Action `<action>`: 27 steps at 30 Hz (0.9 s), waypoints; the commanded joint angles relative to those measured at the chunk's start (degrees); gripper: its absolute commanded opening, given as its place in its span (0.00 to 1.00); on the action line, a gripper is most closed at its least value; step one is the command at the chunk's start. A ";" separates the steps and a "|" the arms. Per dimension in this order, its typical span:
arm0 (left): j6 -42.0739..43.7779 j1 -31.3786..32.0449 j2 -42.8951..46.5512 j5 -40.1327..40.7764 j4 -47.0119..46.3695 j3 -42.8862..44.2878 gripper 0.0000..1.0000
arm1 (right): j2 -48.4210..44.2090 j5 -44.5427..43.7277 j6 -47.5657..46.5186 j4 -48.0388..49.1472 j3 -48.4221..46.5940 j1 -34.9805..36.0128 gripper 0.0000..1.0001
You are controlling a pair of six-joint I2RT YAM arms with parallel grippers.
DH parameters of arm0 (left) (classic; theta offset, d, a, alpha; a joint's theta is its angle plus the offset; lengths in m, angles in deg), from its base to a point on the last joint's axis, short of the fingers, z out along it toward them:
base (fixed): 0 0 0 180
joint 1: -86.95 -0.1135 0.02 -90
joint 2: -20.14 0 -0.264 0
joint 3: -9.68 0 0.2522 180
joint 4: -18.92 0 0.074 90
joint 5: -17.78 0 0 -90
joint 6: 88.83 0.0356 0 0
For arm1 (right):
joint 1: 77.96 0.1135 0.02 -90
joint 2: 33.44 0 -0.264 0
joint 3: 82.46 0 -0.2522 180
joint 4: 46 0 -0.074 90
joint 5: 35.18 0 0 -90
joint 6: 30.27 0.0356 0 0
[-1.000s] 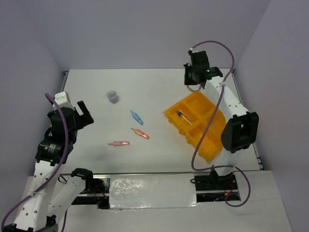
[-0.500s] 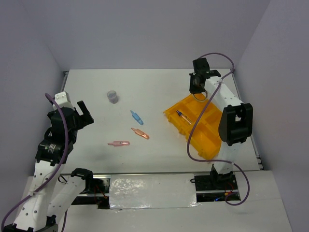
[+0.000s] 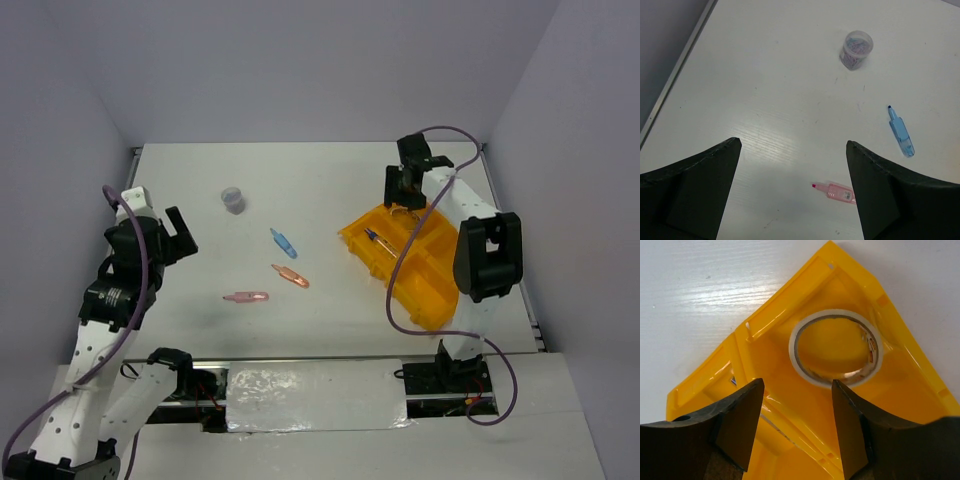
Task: Sort the stationery into containers
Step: Pick up the stationery from the center of the board.
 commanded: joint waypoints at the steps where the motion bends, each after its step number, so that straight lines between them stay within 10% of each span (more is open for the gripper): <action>1: 0.80 -0.27 -0.77 -0.56 -2.21 0.62 0.99 | -5.21 1.27 0.17 1.34 -0.86 -0.31 0.65; 6: -2.36 -0.35 -4.46 -3.80 -2.29 3.69 0.99 | -14.86 5.58 0.43 2.83 0.97 0.30 0.66; 8: -6.55 -0.27 -7.69 -8.10 -2.82 5.28 0.99 | -18.91 9.00 0.60 5.81 5.08 2.23 0.99; 27: -10.37 -0.35 -71.43 -4.08 -9.33 40.08 0.99 | -50.65 23.85 4.30 16.98 29.01 18.76 1.00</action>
